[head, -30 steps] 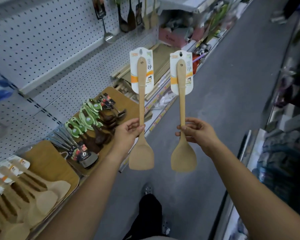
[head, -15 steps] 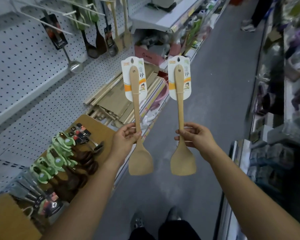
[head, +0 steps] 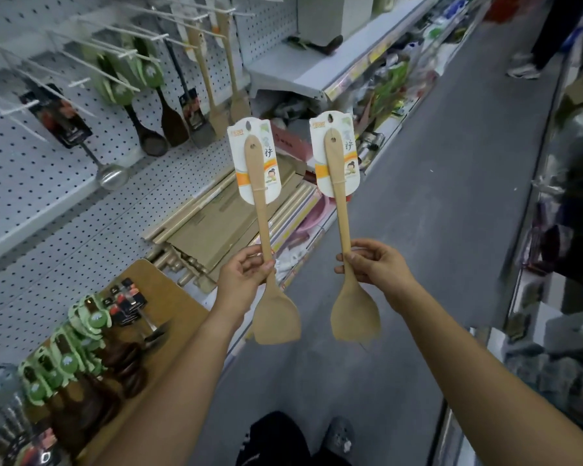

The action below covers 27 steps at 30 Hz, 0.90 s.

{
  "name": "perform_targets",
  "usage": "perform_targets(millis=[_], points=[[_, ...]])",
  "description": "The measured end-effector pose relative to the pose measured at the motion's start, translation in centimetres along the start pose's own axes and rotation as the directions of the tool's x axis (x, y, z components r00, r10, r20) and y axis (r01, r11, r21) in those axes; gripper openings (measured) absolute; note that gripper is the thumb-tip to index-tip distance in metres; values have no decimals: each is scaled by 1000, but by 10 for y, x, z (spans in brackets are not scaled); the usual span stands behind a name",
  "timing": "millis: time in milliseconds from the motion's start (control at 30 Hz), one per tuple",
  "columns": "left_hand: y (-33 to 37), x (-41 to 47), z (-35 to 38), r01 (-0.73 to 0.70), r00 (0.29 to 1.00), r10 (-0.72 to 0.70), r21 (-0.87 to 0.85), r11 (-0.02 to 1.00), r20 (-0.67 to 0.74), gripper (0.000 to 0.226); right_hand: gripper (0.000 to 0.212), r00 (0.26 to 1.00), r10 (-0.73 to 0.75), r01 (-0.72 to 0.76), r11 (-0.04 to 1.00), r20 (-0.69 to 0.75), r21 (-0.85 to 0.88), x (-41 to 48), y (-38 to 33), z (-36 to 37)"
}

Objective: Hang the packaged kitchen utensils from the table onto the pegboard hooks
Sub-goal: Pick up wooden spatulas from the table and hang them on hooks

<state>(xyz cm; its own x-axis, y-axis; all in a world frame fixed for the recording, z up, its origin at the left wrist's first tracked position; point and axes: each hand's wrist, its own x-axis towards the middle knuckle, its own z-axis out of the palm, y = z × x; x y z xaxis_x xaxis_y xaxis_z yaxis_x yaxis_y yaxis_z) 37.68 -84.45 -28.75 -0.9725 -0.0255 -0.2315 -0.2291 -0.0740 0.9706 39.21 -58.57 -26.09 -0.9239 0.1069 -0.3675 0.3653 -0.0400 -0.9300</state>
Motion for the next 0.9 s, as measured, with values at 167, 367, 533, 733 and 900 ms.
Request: perform_targets(millis=[167, 367, 533, 733, 900], points=[[9, 51, 27, 4, 999, -6, -27, 1000, -38, 32, 17, 999, -4, 5, 1000, 49, -29, 60, -26, -16], [14, 131, 45, 1, 997, -8, -95, 996, -75, 31, 15, 998, -16, 19, 999, 64, -50, 143, -62, -18], [29, 176, 52, -21, 993, 8, -111, 994, -121, 29, 14, 993, -30, 42, 994, 117, -96, 197, -96, -17], [42, 215, 61, -29, 980, 1, -142, 989, -200, 27, 15, 980, -56, 75, 993, 193, -92, 258, -127, -11], [47, 242, 80, -46, 951, -3, -151, 988, -309, 28, 15, 963, -60, 83, 994, 264, -75, 314, -142, -18]])
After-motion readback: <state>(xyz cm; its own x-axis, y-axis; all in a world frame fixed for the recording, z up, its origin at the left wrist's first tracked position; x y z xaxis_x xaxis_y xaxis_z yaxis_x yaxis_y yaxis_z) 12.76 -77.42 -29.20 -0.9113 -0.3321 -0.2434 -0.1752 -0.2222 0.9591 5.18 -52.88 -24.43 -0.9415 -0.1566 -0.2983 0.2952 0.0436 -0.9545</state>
